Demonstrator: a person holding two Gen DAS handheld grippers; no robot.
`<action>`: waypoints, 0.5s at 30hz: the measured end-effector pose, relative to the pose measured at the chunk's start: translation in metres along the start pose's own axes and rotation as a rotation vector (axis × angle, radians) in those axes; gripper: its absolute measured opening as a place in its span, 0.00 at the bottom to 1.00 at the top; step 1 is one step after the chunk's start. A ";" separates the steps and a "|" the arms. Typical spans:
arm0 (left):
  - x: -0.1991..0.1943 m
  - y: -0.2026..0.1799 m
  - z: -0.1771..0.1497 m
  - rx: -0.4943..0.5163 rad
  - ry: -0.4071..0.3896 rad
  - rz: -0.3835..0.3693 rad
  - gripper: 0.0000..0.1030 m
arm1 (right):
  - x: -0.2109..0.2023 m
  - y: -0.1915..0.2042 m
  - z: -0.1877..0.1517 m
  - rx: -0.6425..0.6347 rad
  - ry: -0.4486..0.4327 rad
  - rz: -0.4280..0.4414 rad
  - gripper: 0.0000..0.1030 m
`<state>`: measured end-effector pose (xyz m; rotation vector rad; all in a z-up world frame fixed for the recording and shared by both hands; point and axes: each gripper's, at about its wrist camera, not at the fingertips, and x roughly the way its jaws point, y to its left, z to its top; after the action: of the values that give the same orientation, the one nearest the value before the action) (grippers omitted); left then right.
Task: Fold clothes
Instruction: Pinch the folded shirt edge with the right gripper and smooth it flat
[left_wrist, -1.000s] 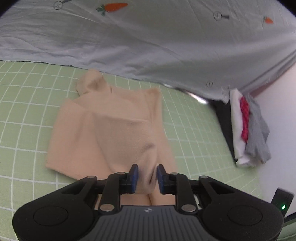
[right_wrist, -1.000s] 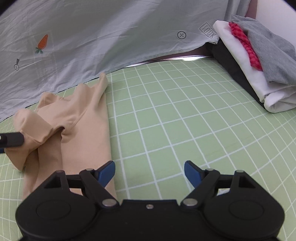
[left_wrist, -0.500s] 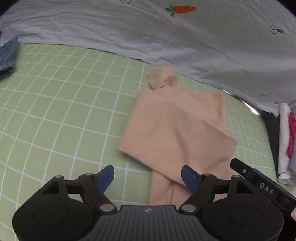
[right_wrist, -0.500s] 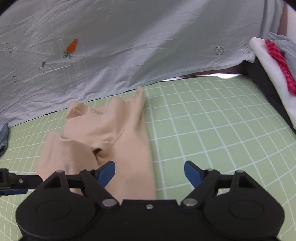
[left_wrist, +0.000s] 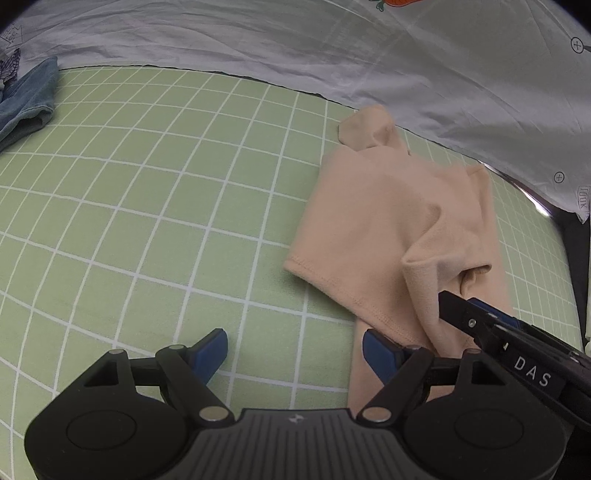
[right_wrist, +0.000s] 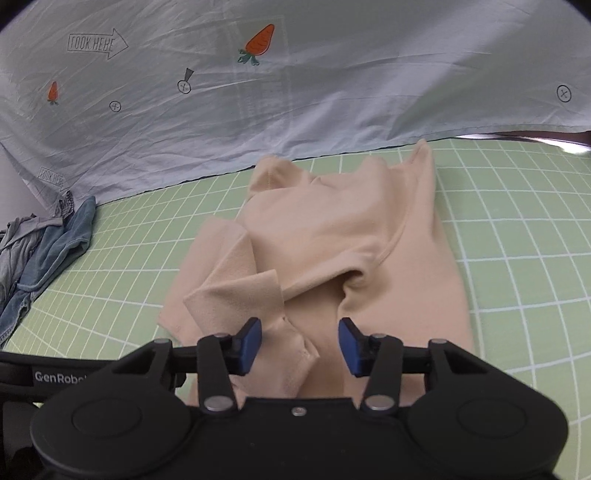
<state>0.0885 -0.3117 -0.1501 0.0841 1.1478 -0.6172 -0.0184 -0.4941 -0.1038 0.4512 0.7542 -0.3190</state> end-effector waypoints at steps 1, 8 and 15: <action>0.000 0.000 0.000 0.001 -0.001 0.000 0.79 | -0.001 0.000 -0.001 0.003 0.006 0.009 0.37; -0.003 -0.002 0.001 0.006 -0.008 -0.001 0.79 | -0.012 0.003 -0.010 -0.004 0.001 0.023 0.03; -0.042 -0.007 -0.011 0.019 -0.091 -0.004 0.79 | -0.052 -0.013 -0.013 0.124 -0.085 -0.028 0.03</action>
<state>0.0648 -0.2965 -0.1164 0.0695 1.0540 -0.6291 -0.0672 -0.4925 -0.0787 0.5414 0.6607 -0.4104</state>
